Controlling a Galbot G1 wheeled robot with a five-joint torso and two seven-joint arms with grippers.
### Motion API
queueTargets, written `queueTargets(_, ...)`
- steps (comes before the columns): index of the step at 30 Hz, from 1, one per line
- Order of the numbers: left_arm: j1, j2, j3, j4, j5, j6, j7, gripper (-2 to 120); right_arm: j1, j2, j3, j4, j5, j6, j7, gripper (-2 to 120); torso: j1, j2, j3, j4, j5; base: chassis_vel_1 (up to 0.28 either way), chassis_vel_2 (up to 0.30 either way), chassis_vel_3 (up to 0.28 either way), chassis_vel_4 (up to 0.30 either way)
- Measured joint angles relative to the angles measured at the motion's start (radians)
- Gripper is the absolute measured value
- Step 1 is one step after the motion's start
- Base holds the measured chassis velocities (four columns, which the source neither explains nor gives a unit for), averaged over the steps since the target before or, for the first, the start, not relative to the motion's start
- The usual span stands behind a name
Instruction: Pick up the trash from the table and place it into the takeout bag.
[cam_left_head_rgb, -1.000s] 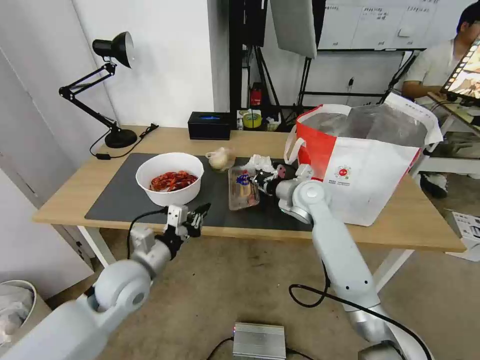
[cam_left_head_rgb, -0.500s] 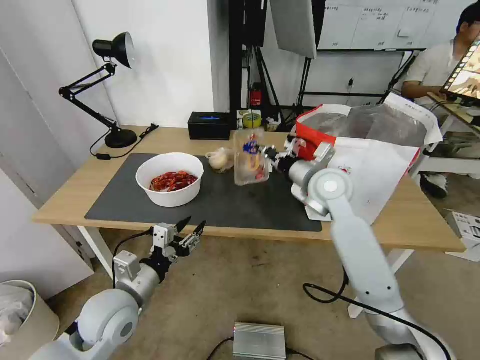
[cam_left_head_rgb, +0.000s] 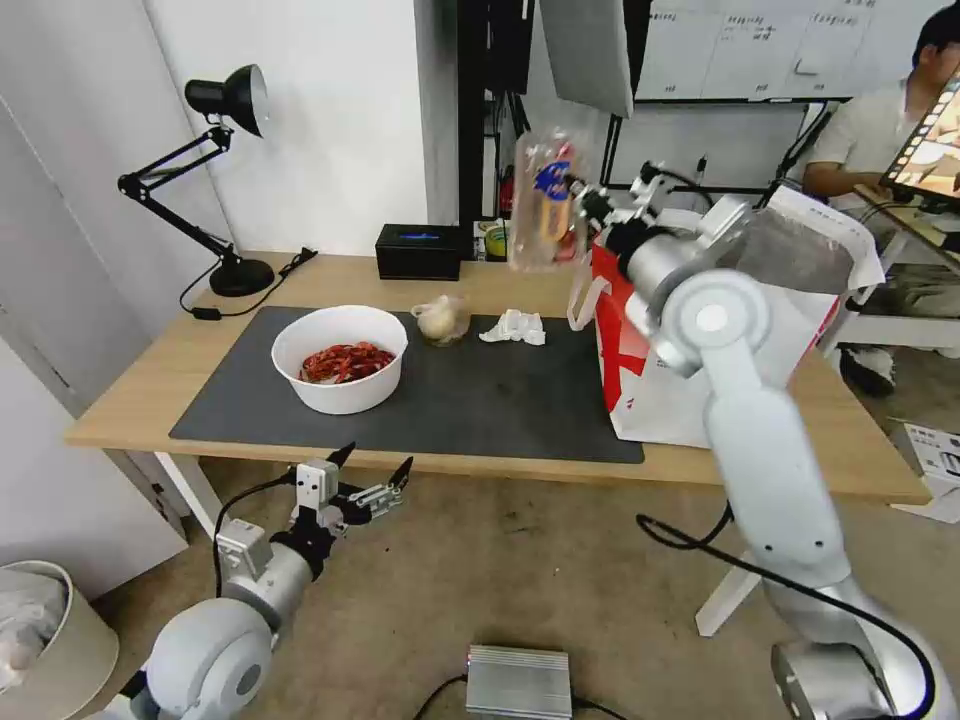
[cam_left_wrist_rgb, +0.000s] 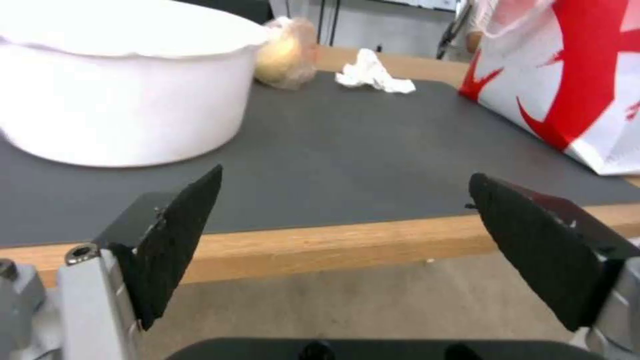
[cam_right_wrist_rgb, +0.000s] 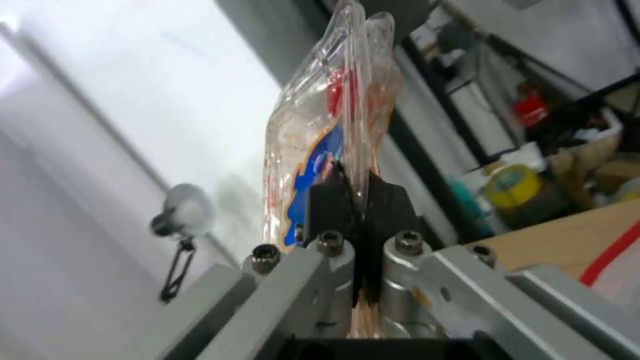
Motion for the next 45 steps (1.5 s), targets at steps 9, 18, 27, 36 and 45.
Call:
queueTargets(9, 0.01, -0.007, -0.014, -0.006, 0.004, -0.004, 0.001, 100, 0.032, -0.046, 0.037, -0.045, -0.064, 0.029, 0.029, 0, 0.0, 0.0, 0.0, -0.0001, -0.0001, 0.0, 0.0, 0.0, 0.0)
queueTargets(18, 0.012, -0.008, -0.014, -0.006, 0.004, -0.005, 0.001, 100, 0.015, -0.118, 0.069, -0.026, -0.041, 0.028, 0.049, 0, 0.0, 0.0, 0.0, -0.0001, 0.0, 0.0, 0.0, 0.0, 0.0)
queueTargets(27, 0.007, -0.014, 0.001, -0.005, 0.01, -0.005, 0.001, 100, -0.041, -0.178, 0.098, -0.02, -0.066, 0.031, 0.036, 0, 0.0, 0.0, 0.0, -0.0001, -0.0001, 0.0, 0.0, 0.0, 0.0)
queueTargets(36, 0.002, -0.013, 0.009, 0.007, 0.012, -0.006, 0.002, 100, -0.11, -0.199, 0.126, 0.015, -0.075, 0.04, 0.023, 0, 0.0, 0.0, 0.0, 0.0, -0.0001, 0.0, 0.0, 0.0, 0.0)
queueTargets(45, -0.003, -0.011, 0.013, 0.008, 0.012, -0.007, 0.003, 100, -0.166, -0.209, 0.146, 0.062, -0.076, 0.041, 0.029, 0, 0.0, 0.0, 0.0, 0.0, -0.0003, 0.0, 0.0, 0.0, 0.0)
